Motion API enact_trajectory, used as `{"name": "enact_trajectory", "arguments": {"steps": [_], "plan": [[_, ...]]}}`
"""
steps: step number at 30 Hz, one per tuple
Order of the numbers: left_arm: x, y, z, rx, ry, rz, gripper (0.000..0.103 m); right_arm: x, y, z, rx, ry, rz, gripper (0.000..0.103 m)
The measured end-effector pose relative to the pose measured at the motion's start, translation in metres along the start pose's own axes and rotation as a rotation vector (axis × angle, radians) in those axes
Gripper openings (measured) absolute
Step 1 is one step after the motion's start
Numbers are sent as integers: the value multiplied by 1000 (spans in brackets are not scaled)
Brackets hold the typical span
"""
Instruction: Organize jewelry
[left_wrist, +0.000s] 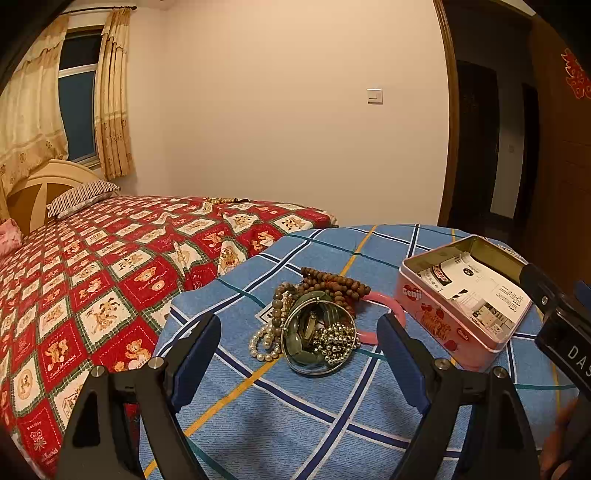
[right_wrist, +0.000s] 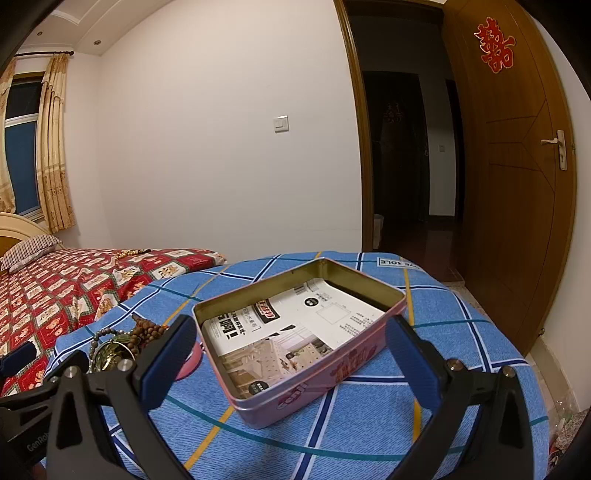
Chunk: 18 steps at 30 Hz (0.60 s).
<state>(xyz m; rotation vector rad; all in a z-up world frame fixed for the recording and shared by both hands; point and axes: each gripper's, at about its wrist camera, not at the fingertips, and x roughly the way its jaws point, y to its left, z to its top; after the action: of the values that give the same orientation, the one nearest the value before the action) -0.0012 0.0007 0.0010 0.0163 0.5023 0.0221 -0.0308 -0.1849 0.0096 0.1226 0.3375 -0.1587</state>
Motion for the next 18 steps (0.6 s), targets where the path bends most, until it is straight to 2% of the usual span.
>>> {"name": "enact_trajectory", "arguments": {"steps": [18], "plan": [[-1,-1,0,2,-3,2,87,0,0,0,-1,1,0,103]]}}
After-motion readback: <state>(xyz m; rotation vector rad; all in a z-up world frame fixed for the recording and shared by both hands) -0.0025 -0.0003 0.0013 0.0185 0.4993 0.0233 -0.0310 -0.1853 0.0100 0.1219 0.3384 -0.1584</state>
